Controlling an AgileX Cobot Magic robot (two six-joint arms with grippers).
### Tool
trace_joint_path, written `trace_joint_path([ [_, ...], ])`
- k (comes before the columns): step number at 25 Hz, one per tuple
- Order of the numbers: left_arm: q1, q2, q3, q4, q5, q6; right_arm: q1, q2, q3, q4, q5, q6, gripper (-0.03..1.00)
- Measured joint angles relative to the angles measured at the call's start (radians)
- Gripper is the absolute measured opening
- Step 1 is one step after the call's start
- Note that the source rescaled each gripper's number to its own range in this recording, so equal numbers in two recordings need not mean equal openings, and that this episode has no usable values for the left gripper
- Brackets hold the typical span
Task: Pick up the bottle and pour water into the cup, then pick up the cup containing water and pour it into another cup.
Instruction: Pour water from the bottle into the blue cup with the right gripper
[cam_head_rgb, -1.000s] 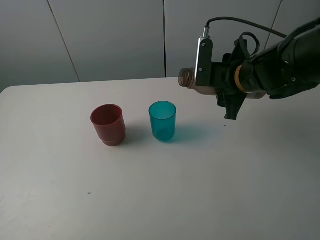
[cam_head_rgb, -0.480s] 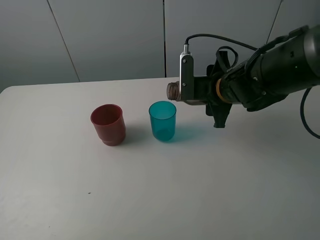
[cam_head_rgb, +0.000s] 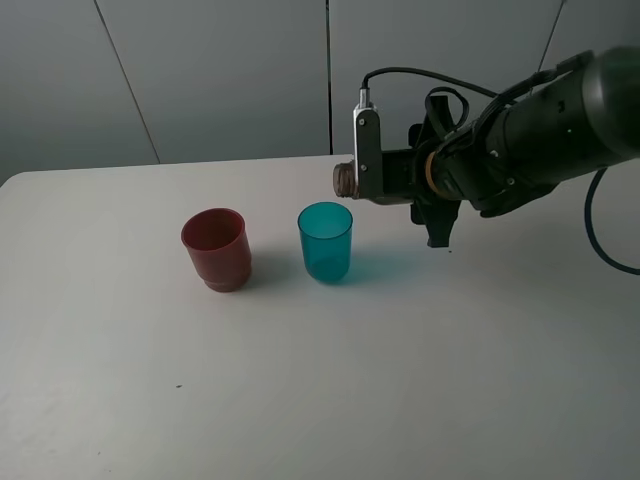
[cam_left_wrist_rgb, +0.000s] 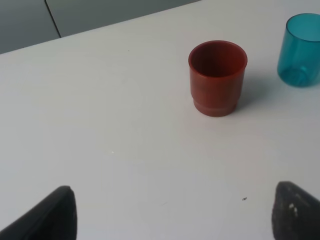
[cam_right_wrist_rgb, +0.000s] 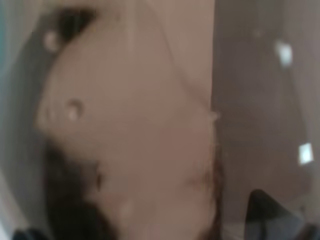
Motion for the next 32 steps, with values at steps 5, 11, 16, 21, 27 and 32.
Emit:
trace_joint_path([
  [5, 0.000, 0.000, 0.000, 0.000, 0.000, 0.000, 0.000, 0.008, 0.000, 0.000, 0.007, -0.069, 0.01],
  [11, 0.000, 0.000, 0.000, 0.000, 0.000, 0.000, 0.000, 0.008, -0.014, 0.000, 0.023, -0.113, 0.01],
  [16, 0.000, 0.000, 0.000, 0.000, 0.000, 0.000, 0.014, 0.008, -0.045, 0.000, 0.036, -0.153, 0.01],
  [21, 0.000, 0.000, 0.000, 0.000, 0.000, 0.000, 0.026, 0.008, -0.047, 0.000, 0.054, -0.200, 0.01],
  [27, 0.000, 0.000, 0.000, 0.000, 0.000, 0.000, 0.026, 0.008, -0.047, 0.000, 0.079, -0.257, 0.01],
  [32, 0.000, 0.000, 0.000, 0.000, 0.000, 0.000, 0.030, 0.008, -0.047, 0.000, 0.089, -0.280, 0.01],
])
